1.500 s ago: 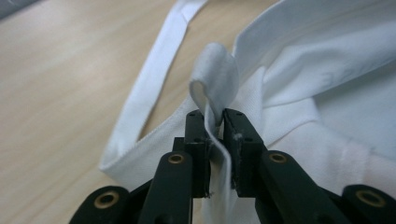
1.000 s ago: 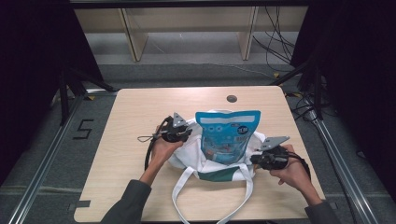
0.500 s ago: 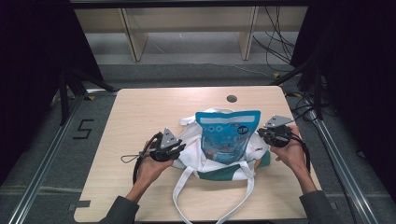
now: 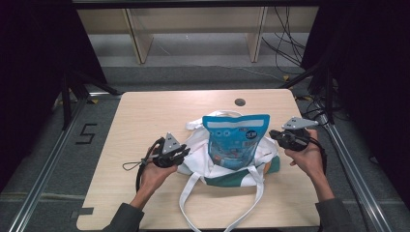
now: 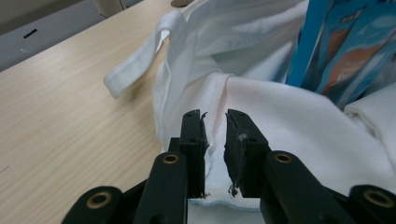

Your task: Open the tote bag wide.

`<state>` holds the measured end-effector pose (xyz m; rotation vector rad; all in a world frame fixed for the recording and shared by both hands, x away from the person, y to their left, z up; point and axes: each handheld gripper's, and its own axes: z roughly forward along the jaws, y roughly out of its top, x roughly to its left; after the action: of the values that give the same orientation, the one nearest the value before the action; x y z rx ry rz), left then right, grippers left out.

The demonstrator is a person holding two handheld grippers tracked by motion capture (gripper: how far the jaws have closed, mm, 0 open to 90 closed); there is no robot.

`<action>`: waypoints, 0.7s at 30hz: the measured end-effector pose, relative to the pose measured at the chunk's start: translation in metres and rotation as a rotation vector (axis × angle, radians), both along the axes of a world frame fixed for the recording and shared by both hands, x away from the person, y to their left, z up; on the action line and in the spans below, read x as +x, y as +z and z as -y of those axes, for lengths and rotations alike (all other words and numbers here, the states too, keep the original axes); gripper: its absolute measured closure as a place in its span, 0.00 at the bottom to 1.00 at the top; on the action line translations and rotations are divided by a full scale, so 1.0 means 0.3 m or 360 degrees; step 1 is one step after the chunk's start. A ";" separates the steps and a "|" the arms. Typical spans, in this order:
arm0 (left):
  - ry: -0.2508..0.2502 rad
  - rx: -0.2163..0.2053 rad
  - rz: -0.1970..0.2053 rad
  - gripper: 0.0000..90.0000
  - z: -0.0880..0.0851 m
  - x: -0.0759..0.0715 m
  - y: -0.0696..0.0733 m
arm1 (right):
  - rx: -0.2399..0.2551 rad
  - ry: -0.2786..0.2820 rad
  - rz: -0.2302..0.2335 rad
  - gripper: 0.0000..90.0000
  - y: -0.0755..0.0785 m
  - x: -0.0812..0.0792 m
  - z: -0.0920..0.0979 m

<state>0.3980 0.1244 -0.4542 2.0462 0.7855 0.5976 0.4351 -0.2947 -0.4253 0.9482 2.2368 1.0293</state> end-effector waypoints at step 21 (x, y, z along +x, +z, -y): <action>-0.0095 -0.0119 -0.0175 0.85 -0.043 -0.173 -0.065 | -0.0073 0.0129 -0.0138 0.94 -0.034 -0.183 -0.002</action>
<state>0.3461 0.1372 -0.4738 2.0395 0.7953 0.4189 0.3801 -0.2942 -0.4355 0.9054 2.3772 0.9848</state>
